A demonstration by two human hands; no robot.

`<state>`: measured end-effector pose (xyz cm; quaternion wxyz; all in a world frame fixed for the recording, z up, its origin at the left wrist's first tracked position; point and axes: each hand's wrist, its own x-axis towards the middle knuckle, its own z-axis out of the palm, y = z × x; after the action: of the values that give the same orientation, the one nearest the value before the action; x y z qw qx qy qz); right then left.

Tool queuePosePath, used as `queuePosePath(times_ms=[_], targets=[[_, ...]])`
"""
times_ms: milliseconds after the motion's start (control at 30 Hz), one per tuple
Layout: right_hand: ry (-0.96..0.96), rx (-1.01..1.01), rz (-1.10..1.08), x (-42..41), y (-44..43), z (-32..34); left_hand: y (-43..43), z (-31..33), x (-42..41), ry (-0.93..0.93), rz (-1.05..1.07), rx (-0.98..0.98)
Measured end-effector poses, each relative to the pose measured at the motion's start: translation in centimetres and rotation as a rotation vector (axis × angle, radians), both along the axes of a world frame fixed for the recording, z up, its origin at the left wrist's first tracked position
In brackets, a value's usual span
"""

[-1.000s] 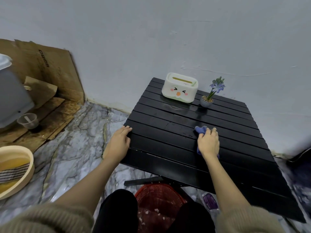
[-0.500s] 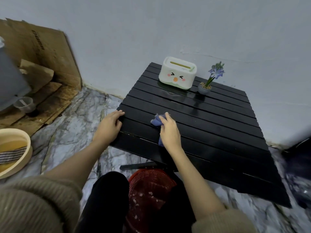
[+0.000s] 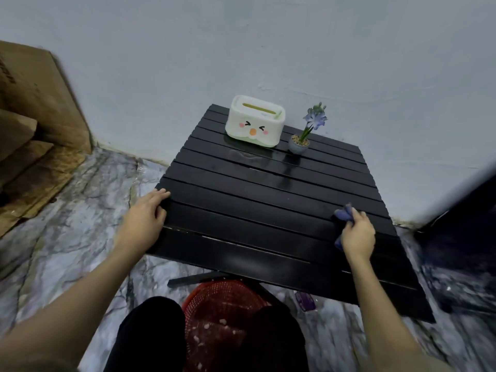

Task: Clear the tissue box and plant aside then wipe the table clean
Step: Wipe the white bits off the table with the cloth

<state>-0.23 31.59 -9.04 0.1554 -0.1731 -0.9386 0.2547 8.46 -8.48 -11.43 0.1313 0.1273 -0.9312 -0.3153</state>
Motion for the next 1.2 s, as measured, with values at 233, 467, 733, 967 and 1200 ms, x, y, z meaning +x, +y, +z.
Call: queuePosePath(times_ms=[233, 467, 733, 967, 1200], targets=[[-0.053, -0.016, 0.334, -4.2, -13.1, -0.4, 0.1, 0.3, 0.3, 0.008, 0.011, 0.015], [-0.042, -0.016, 0.636, 4.2, -12.3, -0.4, 0.0, 0.2, 0.2, -0.005, -0.019, 0.029], [-0.029, 0.085, 0.187, 8.7, 3.8, -0.1, 0.0, 0.1, 0.0, -0.016, -0.051, 0.002], [0.009, 0.052, -0.086, 1.6, 4.9, 0.4, 0.4, 0.1, -0.4, -0.07, -0.158, -0.081], [-0.028, -0.001, 0.4, -1.1, -6.7, -0.3, 2.9, 0.6, -0.8, -0.078, -0.195, -0.063]])
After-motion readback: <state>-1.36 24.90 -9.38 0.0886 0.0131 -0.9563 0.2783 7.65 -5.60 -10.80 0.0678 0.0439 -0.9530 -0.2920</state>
